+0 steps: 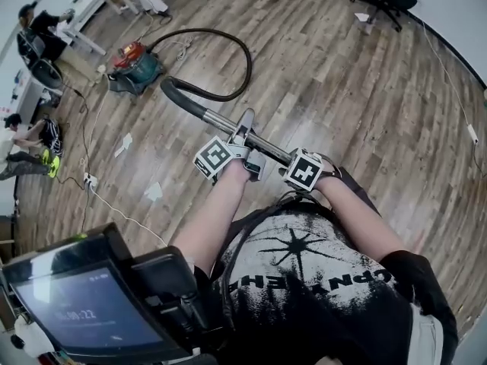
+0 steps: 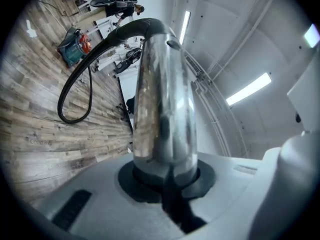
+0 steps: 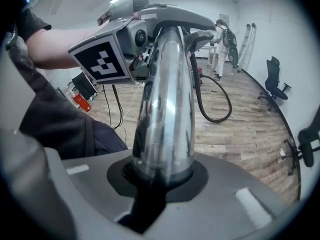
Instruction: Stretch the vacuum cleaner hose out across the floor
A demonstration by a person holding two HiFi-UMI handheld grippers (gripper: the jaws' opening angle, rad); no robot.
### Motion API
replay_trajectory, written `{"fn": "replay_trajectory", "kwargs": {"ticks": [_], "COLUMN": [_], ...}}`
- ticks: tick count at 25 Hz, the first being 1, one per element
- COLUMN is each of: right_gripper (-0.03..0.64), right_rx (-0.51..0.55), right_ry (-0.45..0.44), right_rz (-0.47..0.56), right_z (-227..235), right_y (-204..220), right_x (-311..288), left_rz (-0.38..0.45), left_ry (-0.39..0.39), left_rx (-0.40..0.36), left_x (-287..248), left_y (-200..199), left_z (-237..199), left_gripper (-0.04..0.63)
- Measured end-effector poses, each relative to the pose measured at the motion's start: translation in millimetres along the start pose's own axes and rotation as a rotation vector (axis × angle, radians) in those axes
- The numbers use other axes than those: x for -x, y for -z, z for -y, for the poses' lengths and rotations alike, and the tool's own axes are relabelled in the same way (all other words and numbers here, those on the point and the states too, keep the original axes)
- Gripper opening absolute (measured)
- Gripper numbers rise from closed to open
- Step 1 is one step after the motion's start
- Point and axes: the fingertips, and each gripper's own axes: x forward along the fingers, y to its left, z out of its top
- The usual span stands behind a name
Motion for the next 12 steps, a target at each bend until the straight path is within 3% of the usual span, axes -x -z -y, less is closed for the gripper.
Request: {"fn": "replay_trajectory", "kwargs": {"ticks": [3,7,12], "right_gripper": [0.077,0.077,0.077], "right_rx": [-0.001,0.028,-0.015], "right_ry": [-0.027,0.014,0.010], "right_rz": [-0.023,-0.053,-0.057], "right_z": [-23,-45,-100], "right_y": [-3,1,11], "right_x": [-1,0,-12], "left_rz": [0.024,0.034,0.009], "left_ry": [0.006,-0.013,-0.008], "left_rx": [0.030,0.013,0.033], "left_x": [20,53,101], "left_y": [-4,-1,15], "left_z": [4,4,5], "left_gripper": [0.043,0.043,0.043]}}
